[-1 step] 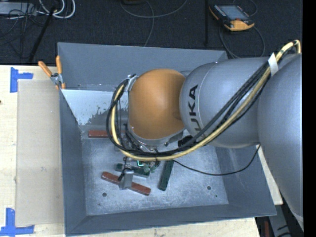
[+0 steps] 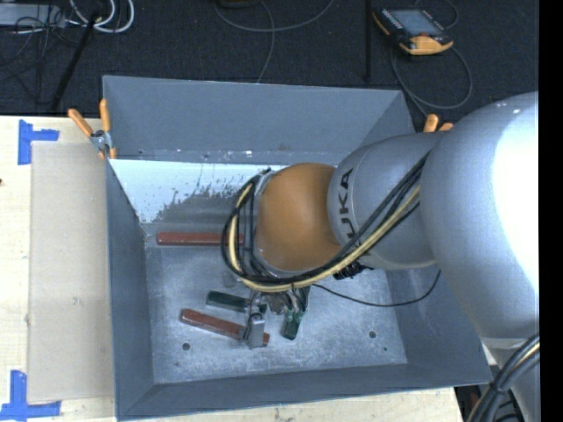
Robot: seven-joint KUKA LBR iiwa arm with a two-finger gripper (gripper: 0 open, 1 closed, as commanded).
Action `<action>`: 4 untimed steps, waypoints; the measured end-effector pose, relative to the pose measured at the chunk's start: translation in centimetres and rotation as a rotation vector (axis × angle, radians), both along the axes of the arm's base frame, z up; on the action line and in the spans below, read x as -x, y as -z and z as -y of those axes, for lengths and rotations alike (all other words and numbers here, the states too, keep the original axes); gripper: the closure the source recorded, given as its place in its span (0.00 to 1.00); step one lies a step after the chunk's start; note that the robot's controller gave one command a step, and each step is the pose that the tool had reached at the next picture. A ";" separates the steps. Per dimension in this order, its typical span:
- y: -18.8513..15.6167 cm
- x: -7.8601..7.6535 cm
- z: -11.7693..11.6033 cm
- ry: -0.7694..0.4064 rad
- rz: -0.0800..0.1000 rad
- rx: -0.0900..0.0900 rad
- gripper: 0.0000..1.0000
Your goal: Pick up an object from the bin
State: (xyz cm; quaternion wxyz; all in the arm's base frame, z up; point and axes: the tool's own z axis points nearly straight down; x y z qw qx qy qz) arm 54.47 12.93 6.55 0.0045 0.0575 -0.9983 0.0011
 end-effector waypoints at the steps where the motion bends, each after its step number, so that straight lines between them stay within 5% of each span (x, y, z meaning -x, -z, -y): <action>1: -0.7 -0.3 -0.3 0.001 0.009 -0.004 1.00; 2: -0.7 -1.2 -3.0 -0.299 0.014 -0.003 1.00; 3: -0.5 -1.0 -3.1 -0.298 0.010 -0.005 0.00; 4: -0.5 -1.0 -3.1 -0.296 0.010 -0.005 1.00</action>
Offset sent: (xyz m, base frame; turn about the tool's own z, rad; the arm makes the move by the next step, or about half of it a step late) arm 0.0000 0.0000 0.0000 0.0000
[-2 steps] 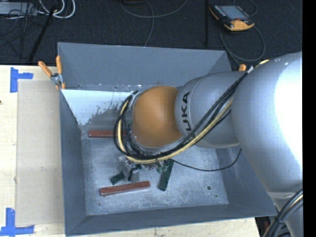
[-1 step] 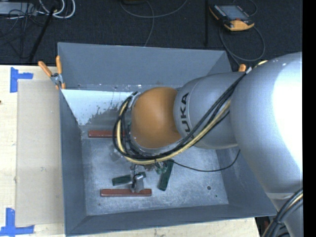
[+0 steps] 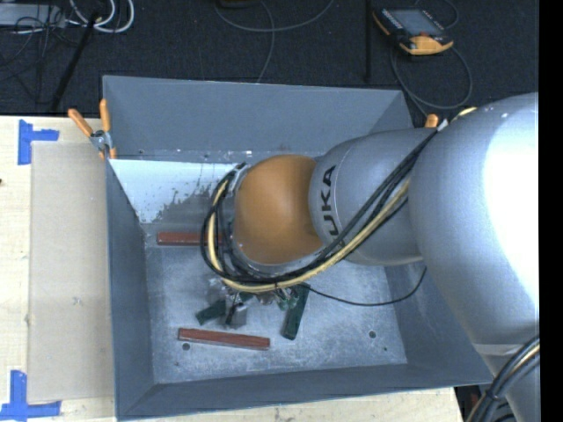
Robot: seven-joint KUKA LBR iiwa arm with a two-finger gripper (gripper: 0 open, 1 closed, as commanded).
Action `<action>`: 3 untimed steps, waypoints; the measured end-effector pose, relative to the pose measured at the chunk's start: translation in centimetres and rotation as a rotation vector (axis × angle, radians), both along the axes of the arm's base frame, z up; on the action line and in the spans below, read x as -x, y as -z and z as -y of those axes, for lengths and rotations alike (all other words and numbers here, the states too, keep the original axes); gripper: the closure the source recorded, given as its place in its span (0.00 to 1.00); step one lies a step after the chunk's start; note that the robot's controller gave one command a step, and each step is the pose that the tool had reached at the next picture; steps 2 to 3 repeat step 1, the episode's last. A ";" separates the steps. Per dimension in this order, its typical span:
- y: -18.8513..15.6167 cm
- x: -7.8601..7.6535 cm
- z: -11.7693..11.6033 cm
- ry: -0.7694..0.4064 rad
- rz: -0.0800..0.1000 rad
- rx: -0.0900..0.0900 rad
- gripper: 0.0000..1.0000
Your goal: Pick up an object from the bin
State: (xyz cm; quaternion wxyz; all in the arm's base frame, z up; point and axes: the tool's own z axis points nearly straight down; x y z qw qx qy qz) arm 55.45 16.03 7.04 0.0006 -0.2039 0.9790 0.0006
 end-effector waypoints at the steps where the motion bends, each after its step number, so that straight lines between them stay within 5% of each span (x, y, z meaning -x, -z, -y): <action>1: -14.4 3.1 -1.6 -0.022 0.006 -0.001 1.00; 3: -14.4 3.1 -1.6 -0.022 0.006 -0.001 1.00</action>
Offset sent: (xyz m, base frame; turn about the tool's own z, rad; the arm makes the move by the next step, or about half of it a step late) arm -0.0324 0.0150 0.1397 -0.0215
